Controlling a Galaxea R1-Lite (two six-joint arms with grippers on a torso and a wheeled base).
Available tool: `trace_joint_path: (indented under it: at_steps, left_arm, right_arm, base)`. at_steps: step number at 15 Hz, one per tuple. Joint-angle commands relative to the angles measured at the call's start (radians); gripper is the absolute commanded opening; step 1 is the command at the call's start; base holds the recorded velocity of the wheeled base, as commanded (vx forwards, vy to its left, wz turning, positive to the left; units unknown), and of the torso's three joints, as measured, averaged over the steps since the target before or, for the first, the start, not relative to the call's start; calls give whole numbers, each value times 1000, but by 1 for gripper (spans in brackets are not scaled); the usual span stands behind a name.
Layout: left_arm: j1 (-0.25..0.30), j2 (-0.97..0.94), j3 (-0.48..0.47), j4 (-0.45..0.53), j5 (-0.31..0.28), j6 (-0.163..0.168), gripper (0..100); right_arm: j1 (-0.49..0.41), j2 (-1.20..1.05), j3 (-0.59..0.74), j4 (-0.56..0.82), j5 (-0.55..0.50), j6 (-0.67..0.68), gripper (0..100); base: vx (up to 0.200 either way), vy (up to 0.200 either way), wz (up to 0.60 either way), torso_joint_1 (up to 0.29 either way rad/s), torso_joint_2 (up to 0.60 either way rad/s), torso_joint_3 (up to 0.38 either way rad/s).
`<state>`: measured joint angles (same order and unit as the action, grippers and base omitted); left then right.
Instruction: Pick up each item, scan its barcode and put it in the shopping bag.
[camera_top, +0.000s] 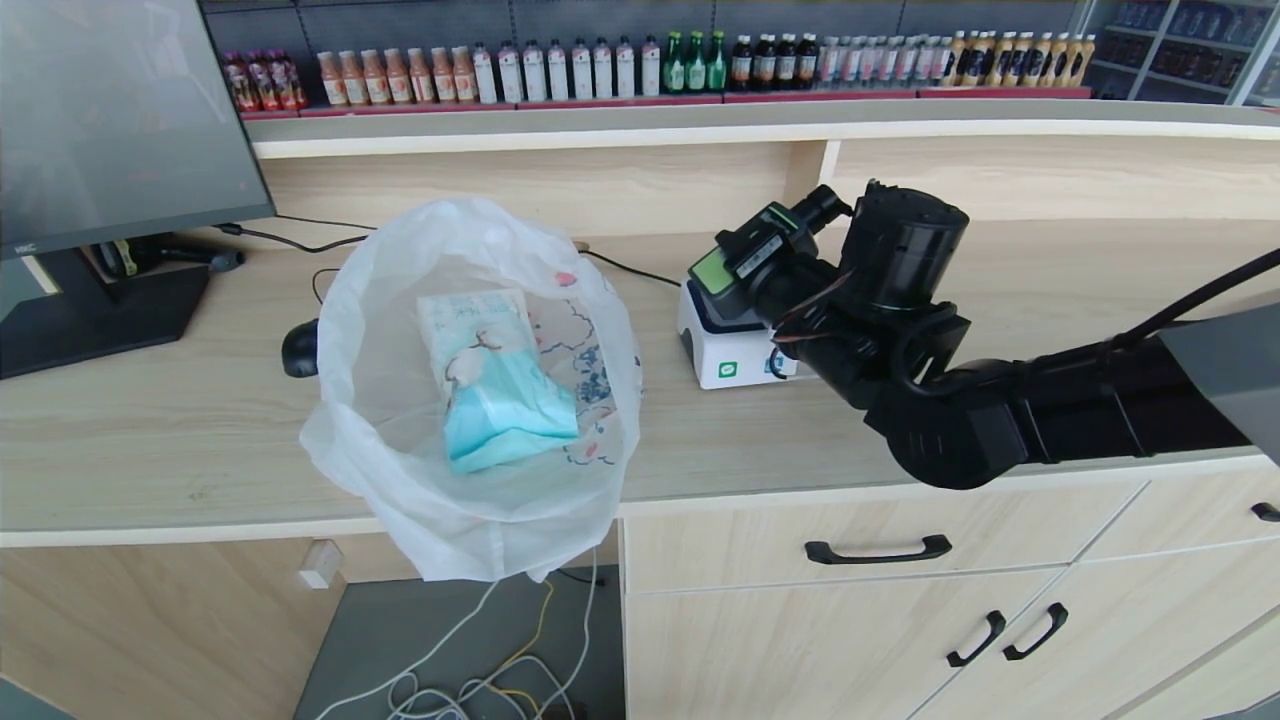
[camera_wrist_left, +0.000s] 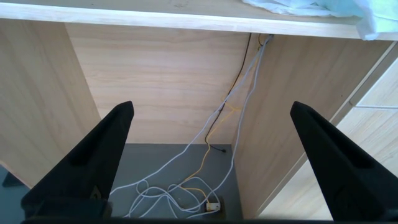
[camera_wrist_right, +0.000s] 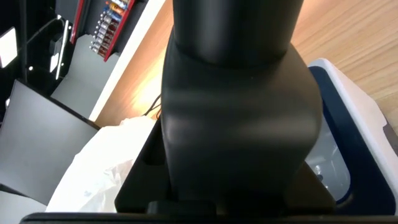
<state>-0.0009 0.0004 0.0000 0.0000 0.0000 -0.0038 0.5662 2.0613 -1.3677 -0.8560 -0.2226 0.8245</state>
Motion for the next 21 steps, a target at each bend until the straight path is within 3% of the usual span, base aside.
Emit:
trace_joint_path:
  at_steps: [1,9,14,16,21]
  left_arm:
    - [-1,0,0,0,0,-1,100]
    - [1,0,0,0,0,-1,100]
    - [-1,0,0,0,0,-1,100]
    - [1,0,0,0,0,-1,100]
    - [-1,0,0,0,0,-1,100]
  right_arm:
    - [6,-20,-1,-2,-3,-2,0]
    - [87,-167,15,0,-3,-77,0]
    - [185,-339,139,-2,-9,-211,0]
    - [193,-398,216,-46,-24,-312,0]
    - [215,-483,458,-354,-26,-705,0]
  base:
    - [0,0,0,0,0,0]
    - [0,0,0,0,0,0]
    - [0,0,0,0,0,0]
    - [0,0,0,0,0,0]
    - [0,0,0,0,0,0]
